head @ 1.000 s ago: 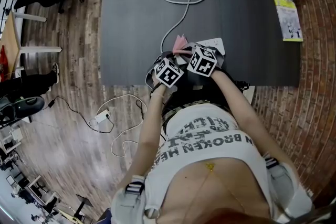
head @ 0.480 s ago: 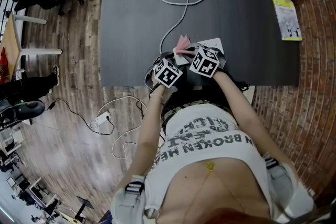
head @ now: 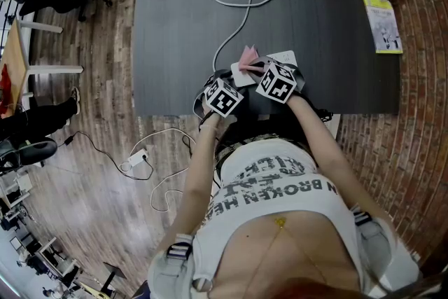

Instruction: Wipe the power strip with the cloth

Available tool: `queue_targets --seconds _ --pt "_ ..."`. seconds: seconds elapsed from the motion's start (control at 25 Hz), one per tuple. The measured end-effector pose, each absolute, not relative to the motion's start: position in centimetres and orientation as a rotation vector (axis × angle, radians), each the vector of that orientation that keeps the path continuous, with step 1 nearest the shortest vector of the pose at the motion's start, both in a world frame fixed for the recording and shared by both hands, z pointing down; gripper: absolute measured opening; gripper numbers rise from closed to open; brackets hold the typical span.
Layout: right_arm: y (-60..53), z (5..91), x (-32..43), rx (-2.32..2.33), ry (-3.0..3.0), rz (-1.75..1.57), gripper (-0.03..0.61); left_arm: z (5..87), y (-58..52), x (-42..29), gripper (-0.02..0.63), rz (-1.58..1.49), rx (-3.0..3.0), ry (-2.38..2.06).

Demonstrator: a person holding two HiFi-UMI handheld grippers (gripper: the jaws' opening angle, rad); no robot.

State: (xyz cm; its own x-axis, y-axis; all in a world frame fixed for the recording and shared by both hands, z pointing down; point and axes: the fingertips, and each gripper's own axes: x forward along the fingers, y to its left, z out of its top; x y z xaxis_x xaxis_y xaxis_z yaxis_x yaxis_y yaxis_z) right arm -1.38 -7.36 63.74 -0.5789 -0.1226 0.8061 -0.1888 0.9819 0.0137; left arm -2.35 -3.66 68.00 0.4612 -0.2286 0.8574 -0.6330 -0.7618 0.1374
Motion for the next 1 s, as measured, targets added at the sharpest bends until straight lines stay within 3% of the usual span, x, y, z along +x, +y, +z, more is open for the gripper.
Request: queue_targets --seconds 1.0 --pt "-8.8 63.8 2.9 0.331 -2.158 0.124 0.017 68.0 -3.6 -2.0 0.278 1.225 2.284 -0.717"
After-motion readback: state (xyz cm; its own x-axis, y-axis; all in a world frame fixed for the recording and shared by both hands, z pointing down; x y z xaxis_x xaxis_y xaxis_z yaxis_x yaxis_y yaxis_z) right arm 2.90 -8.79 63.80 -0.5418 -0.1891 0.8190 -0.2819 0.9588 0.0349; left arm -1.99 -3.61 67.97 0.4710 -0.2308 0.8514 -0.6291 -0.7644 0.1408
